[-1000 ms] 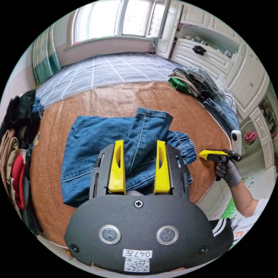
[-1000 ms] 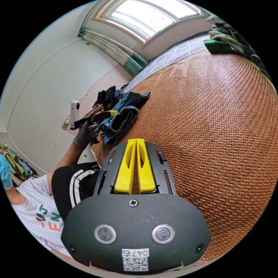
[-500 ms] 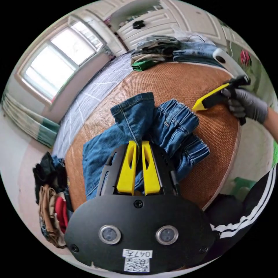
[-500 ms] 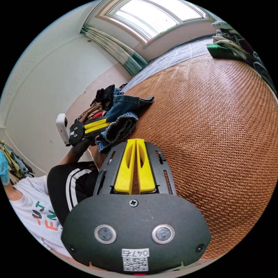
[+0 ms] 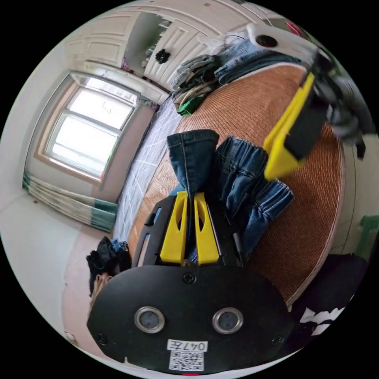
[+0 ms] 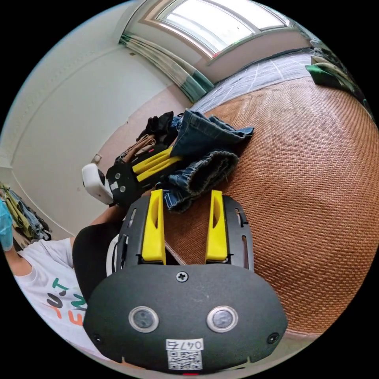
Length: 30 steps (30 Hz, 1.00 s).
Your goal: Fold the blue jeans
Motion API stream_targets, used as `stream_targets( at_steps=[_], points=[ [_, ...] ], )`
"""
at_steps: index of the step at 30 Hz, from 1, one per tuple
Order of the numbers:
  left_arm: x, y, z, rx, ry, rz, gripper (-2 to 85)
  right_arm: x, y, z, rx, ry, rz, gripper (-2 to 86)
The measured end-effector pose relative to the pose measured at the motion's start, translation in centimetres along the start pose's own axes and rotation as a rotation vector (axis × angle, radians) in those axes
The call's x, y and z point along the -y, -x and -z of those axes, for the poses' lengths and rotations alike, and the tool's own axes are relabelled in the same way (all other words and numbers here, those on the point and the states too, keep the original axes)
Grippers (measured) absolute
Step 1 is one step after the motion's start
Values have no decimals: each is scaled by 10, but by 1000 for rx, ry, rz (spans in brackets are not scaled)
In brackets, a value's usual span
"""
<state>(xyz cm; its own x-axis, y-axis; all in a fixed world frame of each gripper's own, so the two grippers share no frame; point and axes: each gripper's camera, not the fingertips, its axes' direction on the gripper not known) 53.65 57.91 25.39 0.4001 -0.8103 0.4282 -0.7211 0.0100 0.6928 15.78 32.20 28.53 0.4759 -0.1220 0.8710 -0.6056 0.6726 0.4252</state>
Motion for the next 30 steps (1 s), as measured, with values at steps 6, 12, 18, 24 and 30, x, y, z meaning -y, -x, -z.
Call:
stream_targets(
  at_steps=[6, 12, 18, 24, 30],
  points=[
    [-173, 225, 29, -53, -82, 618, 1, 22, 40, -17, -196, 52, 111, 8],
    [-394, 380, 78, 265, -20, 1040, 4, 45, 47, 33, -465, 50, 205, -5],
    [-614, 477, 53, -49, 78, 1450, 46, 37, 25, 91, -642, 59, 117, -6],
    [-724, 519, 85, 76, 71, 1505, 51, 21, 22, 127, -647, 18, 32, -5],
    [-780, 558, 81, 133, 67, 1490, 55, 17, 35, 156, -747, -50, -51, 13]
  ],
)
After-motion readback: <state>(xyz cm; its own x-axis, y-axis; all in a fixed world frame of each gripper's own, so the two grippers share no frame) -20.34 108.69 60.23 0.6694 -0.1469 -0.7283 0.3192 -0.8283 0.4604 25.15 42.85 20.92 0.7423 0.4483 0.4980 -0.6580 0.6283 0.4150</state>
